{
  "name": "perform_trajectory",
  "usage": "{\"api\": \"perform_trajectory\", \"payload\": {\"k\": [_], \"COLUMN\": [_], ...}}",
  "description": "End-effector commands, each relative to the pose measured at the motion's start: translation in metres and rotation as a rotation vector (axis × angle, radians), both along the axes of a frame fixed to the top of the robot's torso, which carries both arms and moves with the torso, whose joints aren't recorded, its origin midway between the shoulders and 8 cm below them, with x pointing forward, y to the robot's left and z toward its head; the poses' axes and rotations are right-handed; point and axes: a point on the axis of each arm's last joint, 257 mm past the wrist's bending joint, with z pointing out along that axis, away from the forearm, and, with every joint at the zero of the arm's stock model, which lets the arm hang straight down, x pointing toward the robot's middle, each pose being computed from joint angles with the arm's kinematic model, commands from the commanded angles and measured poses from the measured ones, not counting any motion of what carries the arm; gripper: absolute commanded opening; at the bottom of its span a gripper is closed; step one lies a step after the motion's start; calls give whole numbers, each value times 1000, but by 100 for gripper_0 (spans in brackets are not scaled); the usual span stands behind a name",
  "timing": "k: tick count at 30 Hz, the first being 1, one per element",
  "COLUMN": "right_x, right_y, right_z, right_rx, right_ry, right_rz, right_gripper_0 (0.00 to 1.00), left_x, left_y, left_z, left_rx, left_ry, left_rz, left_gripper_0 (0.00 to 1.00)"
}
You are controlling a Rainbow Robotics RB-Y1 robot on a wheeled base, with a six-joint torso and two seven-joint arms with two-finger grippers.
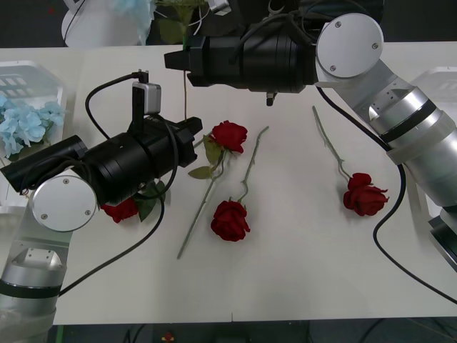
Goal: Put the red flowers into the right box and the blue flowers into the left box
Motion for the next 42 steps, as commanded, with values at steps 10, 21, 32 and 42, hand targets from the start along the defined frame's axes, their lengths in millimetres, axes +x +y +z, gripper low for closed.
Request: {"api": "perform_trajectory", "payload": {"k": [10,21,32,42], "right_x": [-17,16,65,83], "right_y": [15,-31,-111,-194], "right_z": [36,15,-13,-55], "right_rx": [28,12,101,310], "right_ry": [-51,183,598,1110], "right_rz": [52,-108,-459,-885], "right_gripper_0": [94,94,95,95], "left_x": [16,52,87,56], "left_y": [29,171,318,457], "left_z": [27,34,21,20], "left_rx": [31,129,235,329], "left_ry": [-86,45,158,280], "left_rz": [55,197,485,781], "left_gripper_0": [0,0,0,0]}}
